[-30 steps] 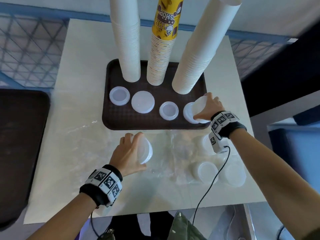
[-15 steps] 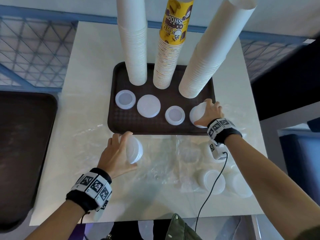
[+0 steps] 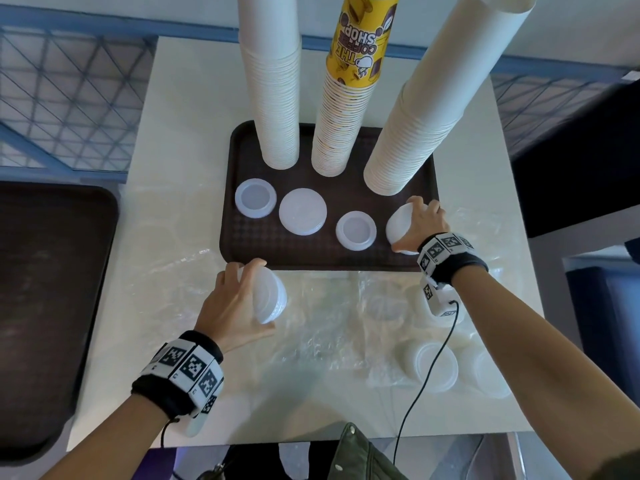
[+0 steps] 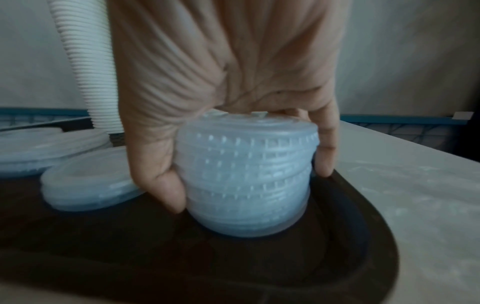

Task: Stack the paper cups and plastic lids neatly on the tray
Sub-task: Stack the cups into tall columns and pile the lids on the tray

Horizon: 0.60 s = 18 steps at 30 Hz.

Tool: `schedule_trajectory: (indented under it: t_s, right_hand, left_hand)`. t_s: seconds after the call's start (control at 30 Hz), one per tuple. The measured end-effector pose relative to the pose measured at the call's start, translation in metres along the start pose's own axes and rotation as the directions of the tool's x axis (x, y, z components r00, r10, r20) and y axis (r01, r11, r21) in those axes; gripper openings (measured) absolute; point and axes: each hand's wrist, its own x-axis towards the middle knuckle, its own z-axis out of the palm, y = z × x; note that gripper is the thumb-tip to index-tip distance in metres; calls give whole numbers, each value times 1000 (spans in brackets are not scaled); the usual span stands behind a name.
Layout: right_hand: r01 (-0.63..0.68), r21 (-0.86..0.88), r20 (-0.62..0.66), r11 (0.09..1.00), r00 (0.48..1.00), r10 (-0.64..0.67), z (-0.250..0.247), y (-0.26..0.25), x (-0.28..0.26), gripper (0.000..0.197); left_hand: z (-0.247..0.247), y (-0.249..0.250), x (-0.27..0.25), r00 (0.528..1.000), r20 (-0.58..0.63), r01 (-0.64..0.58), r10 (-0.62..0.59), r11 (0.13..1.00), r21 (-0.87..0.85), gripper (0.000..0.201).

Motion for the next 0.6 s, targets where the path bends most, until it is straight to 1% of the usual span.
schedule_trajectory:
  t_s: [0.13, 0.2, 0.3, 0.6]
  right_hand:
    - [36, -79, 2, 996, 999, -36, 5, -1, -1, 101]
    - [50, -107, -4, 993, 999, -51, 7, -1, -3, 102]
    - [50, -81, -6, 996, 999, -50, 7, -2, -4, 103]
    - [37, 101, 40, 994, 998, -41, -13, 10, -10, 124]
  left_hand:
    - [1, -2, 1, 1000, 10, 2, -2, 1000, 8, 97]
    - [1, -2, 1, 1000, 15, 1, -1, 1000, 5, 97]
    - [0, -1, 2, 1000, 30, -3, 2, 1000, 22, 97]
    - [-5, -2, 2, 1000, 10, -27, 26, 999, 24, 96]
